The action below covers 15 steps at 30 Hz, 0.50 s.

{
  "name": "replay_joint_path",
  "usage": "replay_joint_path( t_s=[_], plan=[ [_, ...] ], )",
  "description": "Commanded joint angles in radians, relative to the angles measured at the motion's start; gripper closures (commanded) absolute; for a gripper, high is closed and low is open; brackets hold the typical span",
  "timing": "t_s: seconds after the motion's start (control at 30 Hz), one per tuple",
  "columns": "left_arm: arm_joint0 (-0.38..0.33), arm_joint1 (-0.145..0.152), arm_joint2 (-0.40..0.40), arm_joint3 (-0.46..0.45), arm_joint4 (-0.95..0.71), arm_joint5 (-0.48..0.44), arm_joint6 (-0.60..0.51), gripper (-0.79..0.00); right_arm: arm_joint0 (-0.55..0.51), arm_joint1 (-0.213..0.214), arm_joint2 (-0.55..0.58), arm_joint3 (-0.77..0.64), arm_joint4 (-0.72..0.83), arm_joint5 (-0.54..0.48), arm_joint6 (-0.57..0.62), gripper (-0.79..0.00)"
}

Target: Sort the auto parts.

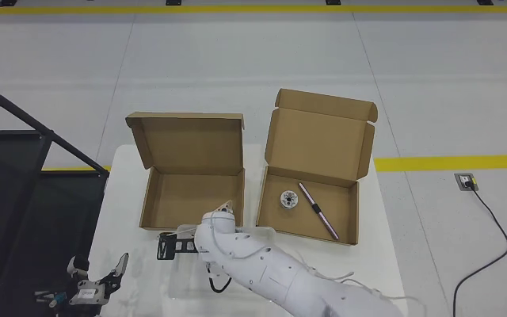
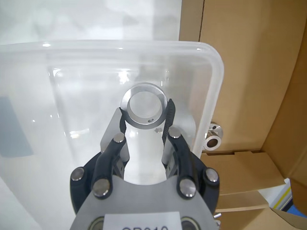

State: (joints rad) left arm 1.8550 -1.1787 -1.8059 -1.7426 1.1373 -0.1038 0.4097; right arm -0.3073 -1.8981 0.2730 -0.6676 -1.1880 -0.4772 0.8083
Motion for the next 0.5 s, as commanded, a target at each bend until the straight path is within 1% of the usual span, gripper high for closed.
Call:
replay_joint_path(
  t_s=[0.0, 0.1, 0.23, 0.33, 0.4, 0.47],
  plan=[
    [0.000, 0.000, 0.000, 0.000, 0.000, 0.000, 0.000, -0.785, -0.010, 0.017, 0.014, -0.051, -0.012, 0.013, 0.030, 0.000],
    [0.000, 0.000, 0.000, 0.000, 0.000, 0.000, 0.000, -0.785, -0.035, 0.051, 0.039, -0.144, -0.039, 0.013, 0.049, 0.000],
    [0.000, 0.000, 0.000, 0.000, 0.000, 0.000, 0.000, -0.785, -0.079, 0.106, 0.082, -0.277, -0.086, -0.013, 0.068, 0.000],
    [0.000, 0.000, 0.000, 0.000, 0.000, 0.000, 0.000, -0.785, -0.123, 0.150, 0.127, -0.384, -0.127, -0.013, 0.076, 0.000],
    [0.000, 0.000, 0.000, 0.000, 0.000, 0.000, 0.000, -0.785, -0.157, 0.181, 0.166, -0.458, -0.156, -0.020, 0.055, 0.000],
    [0.000, 0.000, 0.000, 0.000, 0.000, 0.000, 0.000, -0.785, -0.196, 0.213, 0.217, -0.527, -0.187, -0.029, 0.005, 0.000]
  ],
)
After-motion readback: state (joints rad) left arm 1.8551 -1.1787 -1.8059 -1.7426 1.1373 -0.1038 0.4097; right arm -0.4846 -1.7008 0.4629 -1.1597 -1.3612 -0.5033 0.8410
